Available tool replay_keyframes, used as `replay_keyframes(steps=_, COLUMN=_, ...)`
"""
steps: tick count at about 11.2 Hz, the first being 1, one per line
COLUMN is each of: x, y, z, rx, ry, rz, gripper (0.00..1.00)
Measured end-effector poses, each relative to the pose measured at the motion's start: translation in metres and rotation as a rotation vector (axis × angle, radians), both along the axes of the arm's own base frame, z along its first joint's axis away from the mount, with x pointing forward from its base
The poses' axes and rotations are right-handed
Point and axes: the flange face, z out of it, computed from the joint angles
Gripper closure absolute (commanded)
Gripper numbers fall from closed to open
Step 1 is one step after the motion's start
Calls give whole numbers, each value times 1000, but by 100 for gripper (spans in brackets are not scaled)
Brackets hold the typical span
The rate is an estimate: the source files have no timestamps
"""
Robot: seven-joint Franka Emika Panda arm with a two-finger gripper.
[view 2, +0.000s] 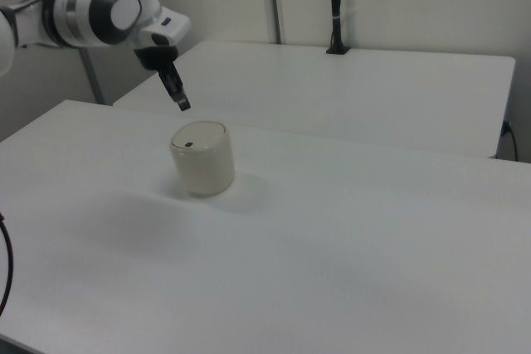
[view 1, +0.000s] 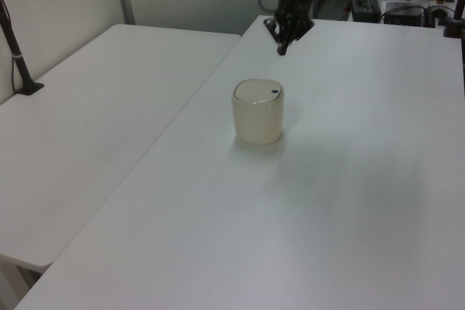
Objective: Close the trash bin
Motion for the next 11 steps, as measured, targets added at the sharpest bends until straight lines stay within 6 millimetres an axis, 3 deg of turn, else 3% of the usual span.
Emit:
replay_keyframes(steps=1, x=-13, y=-10, z=19, rx=9, ry=27, rz=49, gripper=71)
replay_keyframes(steps=2, x=-25, y=-19, z=35, rx=7, ry=50, rz=92, gripper=46)
replay_keyframes(steps=4, x=-50, y=-30, z=65, rx=-3, ry=71, rz=165, gripper=14)
replay_keyframes(steps=6, x=-62, y=-37, z=72, rx=-16, ry=73, rz=205, gripper=0)
replay_keyframes(steps=11, x=-81, y=-50, z=72, rx=-74, ry=89, rz=439, gripper=0)
